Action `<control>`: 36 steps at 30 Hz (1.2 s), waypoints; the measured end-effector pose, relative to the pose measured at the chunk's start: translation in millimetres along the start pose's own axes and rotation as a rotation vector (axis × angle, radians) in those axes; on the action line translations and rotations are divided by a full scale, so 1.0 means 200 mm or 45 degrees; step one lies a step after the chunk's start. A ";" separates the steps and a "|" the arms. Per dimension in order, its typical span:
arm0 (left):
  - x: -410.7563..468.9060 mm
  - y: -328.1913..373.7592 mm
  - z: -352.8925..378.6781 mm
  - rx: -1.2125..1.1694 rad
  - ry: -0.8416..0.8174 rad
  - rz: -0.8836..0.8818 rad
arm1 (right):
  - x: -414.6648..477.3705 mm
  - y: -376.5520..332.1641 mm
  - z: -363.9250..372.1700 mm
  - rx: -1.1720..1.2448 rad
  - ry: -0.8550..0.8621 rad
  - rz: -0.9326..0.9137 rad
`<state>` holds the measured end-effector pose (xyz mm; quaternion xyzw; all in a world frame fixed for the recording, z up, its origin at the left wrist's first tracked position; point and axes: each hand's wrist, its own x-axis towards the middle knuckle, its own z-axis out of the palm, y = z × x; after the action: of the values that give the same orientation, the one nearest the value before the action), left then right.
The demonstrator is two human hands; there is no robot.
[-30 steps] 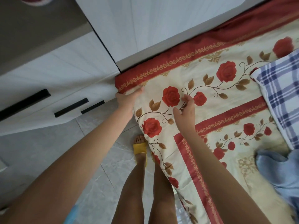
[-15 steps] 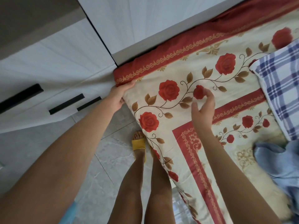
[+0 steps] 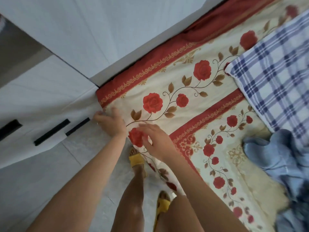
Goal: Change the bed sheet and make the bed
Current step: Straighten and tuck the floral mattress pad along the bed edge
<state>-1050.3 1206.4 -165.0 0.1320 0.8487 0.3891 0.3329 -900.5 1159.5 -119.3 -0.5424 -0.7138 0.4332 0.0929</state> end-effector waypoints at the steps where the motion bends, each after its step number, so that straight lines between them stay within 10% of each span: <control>1: -0.06 -0.02 0.00 0.173 -0.039 0.225 | -0.04 0.04 -0.07 -0.042 0.109 0.011; 7: -0.50 0.06 0.09 0.662 -0.632 1.086 | -0.41 0.40 -0.59 -0.103 0.673 0.648; 17: -0.78 0.32 0.56 1.000 -0.996 1.222 | -0.47 1.05 -1.11 0.124 0.969 1.412; 22: -0.86 0.43 0.84 1.121 -0.912 1.260 | -0.23 1.12 -1.09 -0.251 0.384 1.362; 26: -0.99 0.61 1.37 1.127 -0.760 1.419 | -0.30 0.96 -1.11 0.032 0.097 0.953; 32: -0.97 1.01 2.38 1.403 -0.757 1.888 | 0.03 1.70 -1.93 -0.160 0.941 0.738; 36: -0.67 1.10 2.73 1.390 -0.438 1.736 | 0.33 2.32 -2.42 -0.436 0.874 0.940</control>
<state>-594.3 1599.4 -197.8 0.8052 0.5912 0.0188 0.0425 -312.6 1482.9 -181.3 -0.8756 -0.4643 0.1119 0.0727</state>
